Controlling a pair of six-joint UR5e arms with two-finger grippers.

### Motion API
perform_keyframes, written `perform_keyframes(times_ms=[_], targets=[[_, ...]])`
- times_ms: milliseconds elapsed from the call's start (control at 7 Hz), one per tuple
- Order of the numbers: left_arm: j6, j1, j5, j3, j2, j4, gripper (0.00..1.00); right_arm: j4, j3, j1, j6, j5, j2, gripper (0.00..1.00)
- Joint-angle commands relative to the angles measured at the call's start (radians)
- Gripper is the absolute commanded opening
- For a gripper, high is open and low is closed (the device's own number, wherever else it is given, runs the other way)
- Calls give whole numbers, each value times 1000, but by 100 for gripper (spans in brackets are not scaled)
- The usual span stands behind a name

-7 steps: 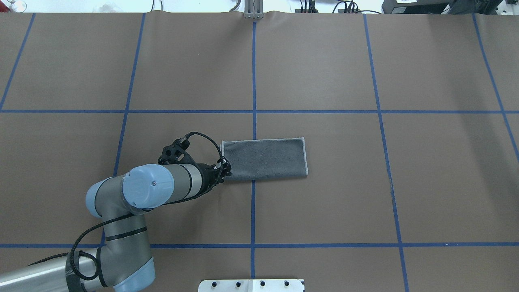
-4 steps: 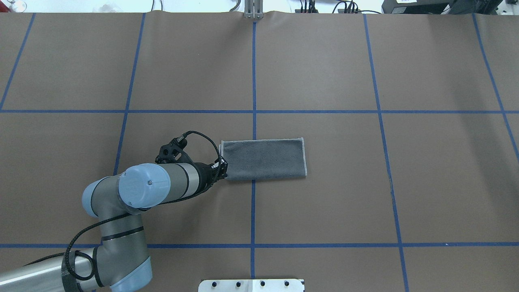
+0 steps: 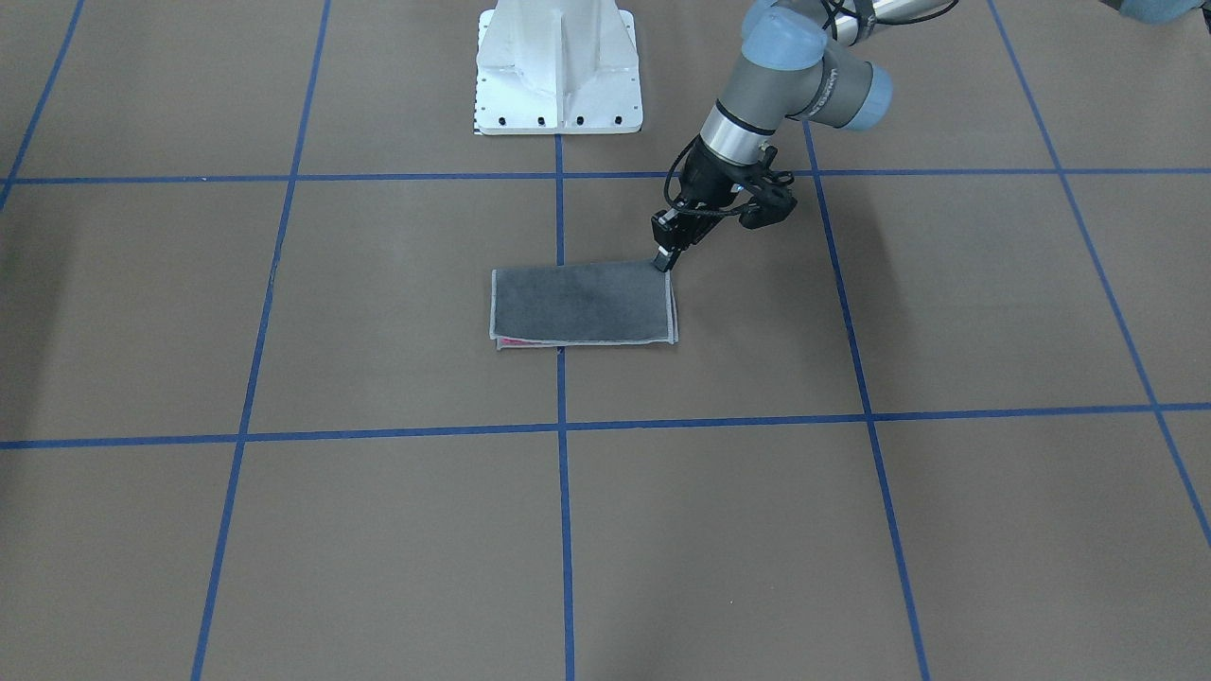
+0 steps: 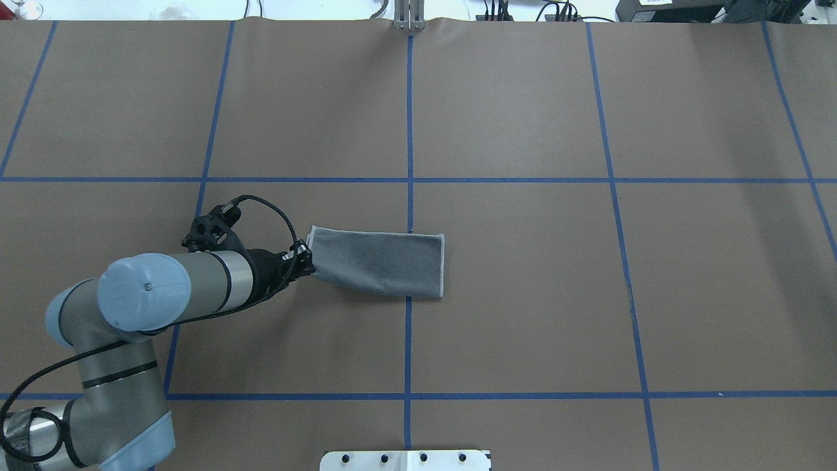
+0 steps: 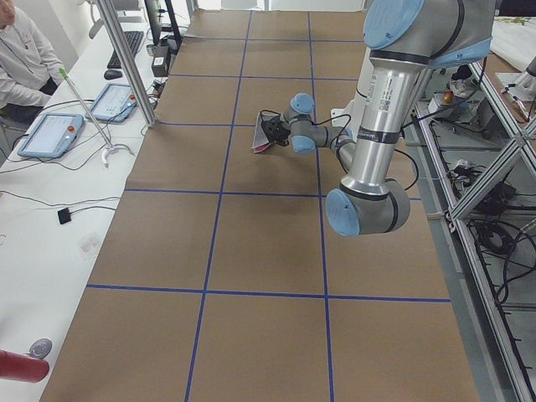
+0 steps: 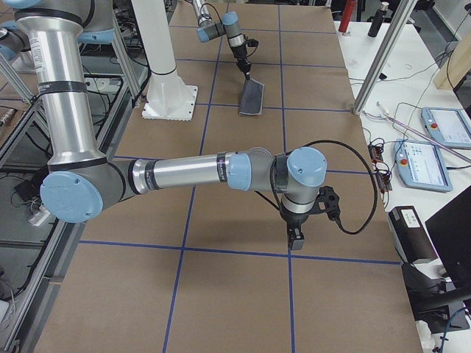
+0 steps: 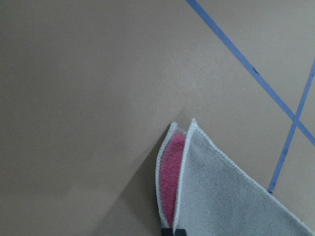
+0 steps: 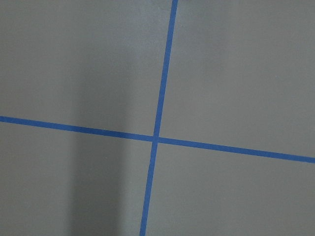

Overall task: Fold towel twice with both arms
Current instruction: 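Drag the folded towel toward the left arm with the left gripper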

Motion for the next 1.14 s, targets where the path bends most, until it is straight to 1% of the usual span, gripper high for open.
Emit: perform_keyframes(times_ms=[0,286,571,857,1000], targets=[[4,-23,1,-21,37,0,0,-1,-1,0,0,0,3,100],[3,-6,4,-5,2,3,0,-1,-1,0,2,0,4,100],[3,15,9,57,-103,9,0,-1,-1,0,2,0,4,100],[3,31,15,76,-158,11,0,-1,-3,0,2,0,6,100],[3,37,15,106,-201,11,0,-1,-3,0,3,0,4,100]])
